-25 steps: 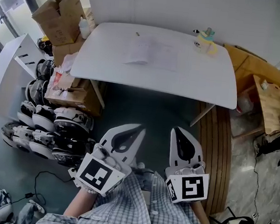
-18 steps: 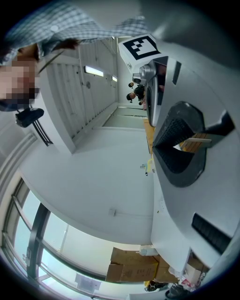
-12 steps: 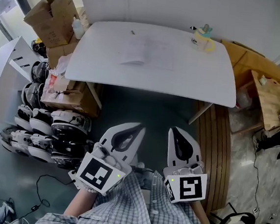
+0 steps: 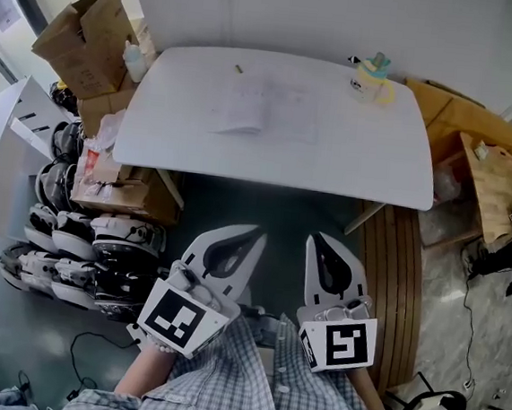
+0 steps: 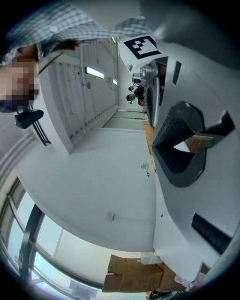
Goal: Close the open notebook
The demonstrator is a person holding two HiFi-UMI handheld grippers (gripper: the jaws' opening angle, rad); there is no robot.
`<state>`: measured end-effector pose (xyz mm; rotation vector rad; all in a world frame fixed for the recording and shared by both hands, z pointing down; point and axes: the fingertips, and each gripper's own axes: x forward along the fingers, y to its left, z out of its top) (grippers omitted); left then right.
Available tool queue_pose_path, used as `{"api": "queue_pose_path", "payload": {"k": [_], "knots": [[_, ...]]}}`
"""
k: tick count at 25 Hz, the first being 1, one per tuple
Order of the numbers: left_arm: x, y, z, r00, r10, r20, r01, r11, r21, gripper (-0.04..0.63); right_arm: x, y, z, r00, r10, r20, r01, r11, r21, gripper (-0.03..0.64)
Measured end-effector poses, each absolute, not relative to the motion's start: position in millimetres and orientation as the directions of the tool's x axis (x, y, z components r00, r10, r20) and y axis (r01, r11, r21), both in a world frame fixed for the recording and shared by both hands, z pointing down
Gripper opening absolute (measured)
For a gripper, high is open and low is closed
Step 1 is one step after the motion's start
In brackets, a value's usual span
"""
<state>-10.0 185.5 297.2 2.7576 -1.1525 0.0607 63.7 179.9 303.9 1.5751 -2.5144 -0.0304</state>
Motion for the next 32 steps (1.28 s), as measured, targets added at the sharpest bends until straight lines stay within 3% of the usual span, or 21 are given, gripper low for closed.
{"api": "queue_pose_path", "payload": {"k": [32], "knots": [[-47, 42, 300, 0.776, -0.624, 0.090, -0.630, -0.760, 0.158, -0.002, 25, 46, 305, -0.318, -0.936, 0.149, -0.935, 0.336, 0.112, 0.012]]}}
